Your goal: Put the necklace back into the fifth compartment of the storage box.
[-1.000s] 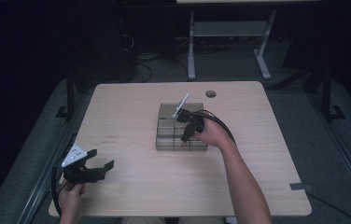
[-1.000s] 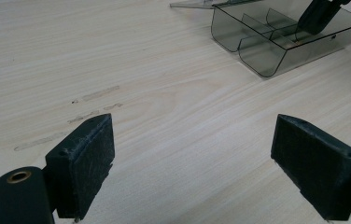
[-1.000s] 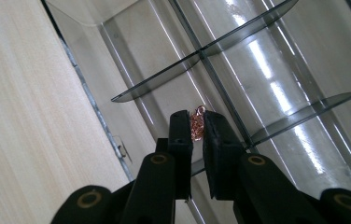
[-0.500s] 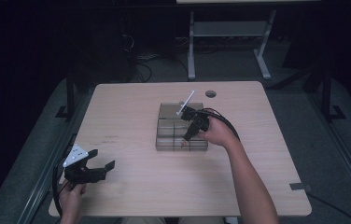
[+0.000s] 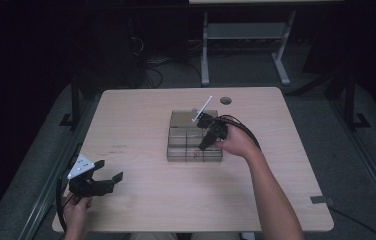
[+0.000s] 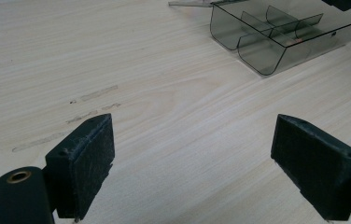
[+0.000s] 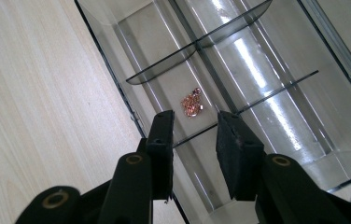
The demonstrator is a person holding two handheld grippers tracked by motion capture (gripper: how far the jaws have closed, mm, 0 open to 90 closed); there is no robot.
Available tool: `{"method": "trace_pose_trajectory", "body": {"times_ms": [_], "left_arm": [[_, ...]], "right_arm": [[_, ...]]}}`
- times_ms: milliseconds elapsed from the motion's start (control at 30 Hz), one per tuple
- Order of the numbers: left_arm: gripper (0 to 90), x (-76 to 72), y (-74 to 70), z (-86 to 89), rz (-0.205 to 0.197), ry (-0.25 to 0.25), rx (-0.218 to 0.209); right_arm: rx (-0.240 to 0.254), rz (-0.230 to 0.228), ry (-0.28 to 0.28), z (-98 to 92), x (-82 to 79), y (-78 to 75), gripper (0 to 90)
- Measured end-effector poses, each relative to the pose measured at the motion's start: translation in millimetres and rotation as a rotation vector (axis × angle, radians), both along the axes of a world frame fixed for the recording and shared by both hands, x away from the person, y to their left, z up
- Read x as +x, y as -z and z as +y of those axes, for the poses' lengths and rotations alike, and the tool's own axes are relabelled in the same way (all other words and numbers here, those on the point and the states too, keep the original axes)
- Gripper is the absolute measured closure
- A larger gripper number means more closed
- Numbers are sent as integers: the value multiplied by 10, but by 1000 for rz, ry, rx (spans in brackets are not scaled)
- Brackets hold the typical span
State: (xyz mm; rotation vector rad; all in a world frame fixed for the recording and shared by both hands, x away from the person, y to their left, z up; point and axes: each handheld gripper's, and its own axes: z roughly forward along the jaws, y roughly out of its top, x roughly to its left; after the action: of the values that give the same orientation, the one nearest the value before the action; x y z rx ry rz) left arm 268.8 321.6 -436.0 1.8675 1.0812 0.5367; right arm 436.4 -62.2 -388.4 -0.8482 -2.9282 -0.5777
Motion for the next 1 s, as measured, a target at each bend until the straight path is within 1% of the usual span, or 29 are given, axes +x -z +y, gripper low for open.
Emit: {"method": "trace_pose_trajectory", "body": {"times_ms": [200, 300, 367, 533, 700, 800, 1000], "left_arm": [[131, 4, 4, -2, 0, 2, 4], [131, 9, 6, -10, -3, 6, 6], [131, 6, 6, -18, 3, 8, 7], [131, 2, 2, -9, -5, 1, -2], [131, 0, -2, 7, -6, -2, 2], [131, 0, -1, 6, -5, -2, 3], [131, -3, -2, -4, -4, 3, 4]], "right_arm": [[4, -5, 2, -51, -18, -25, 633], [4, -12, -1, -85, -32, -34, 606], [12, -11, 4, -111, -47, -50, 578], [22, -37, 7, -149, -91, -106, 535], [33, -37, 15, -187, -120, -152, 499], [36, -45, 12, -198, -142, -169, 462], [42, -58, 14, -224, -189, -204, 424]]}}
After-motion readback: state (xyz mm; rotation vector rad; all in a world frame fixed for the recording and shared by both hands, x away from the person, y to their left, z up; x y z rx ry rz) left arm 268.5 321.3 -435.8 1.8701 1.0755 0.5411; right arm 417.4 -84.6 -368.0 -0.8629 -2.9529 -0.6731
